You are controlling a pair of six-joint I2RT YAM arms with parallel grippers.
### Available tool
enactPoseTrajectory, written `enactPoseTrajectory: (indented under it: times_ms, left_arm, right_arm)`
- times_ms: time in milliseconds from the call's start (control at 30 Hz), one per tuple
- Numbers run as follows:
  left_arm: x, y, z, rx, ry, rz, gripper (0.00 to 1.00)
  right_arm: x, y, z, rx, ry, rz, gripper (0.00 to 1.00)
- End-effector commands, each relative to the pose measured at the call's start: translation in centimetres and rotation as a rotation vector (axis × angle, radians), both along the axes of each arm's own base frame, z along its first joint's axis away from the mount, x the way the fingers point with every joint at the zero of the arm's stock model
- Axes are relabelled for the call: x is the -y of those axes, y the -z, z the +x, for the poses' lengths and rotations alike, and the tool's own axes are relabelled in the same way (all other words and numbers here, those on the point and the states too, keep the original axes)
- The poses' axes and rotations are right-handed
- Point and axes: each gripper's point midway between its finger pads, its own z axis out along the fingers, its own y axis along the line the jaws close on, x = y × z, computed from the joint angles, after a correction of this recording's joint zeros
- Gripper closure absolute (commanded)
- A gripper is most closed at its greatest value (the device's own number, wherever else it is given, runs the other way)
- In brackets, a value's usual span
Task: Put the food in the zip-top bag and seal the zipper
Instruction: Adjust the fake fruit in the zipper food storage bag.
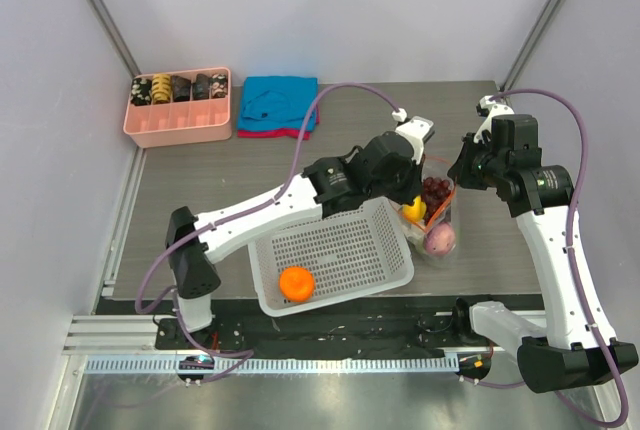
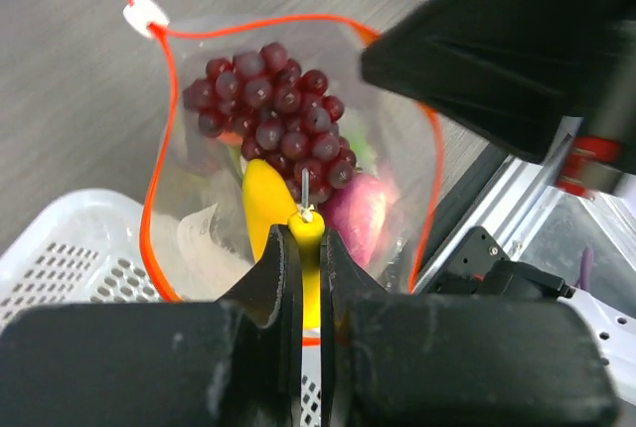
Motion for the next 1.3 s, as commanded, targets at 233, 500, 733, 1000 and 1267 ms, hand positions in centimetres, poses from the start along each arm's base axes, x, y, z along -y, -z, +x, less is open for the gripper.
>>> enactPoseTrajectory:
  times_ms: [233,500,733,1000,1267]
  left_arm:
    - [0.0,-8.5,0.4,0.368,-0.012,-0.129,1.0]
    - [1.7,-5.2,-1.4,0.694,0.026,-0.076,0.76]
    - [0.1,-6.2,-2.3,0.644,0.044,-0.029,0.0]
    - [-6.2,-10.9,-4.0,0.507,0.122,-0.067,0.0]
    - [-17.9,-1.8,-8.8,0.248,0.754,0.119,0.0]
  right_arm:
    - [-0.6,-2.3,1.0,0.101,-0.013,0.03,0.99]
    - [-0.7,-2.2,0.9,0.095,-0.012,0.038,0.99]
    - [-0.6,-2.4,1.1,0.101,-0.011,0.033,0.99]
    - [-0.5,-2.2,1.1,0.098,-0.014,0.023,0.99]
    - [-0.6,-2.0,0.8,0.096,-0.027,0.019,0.99]
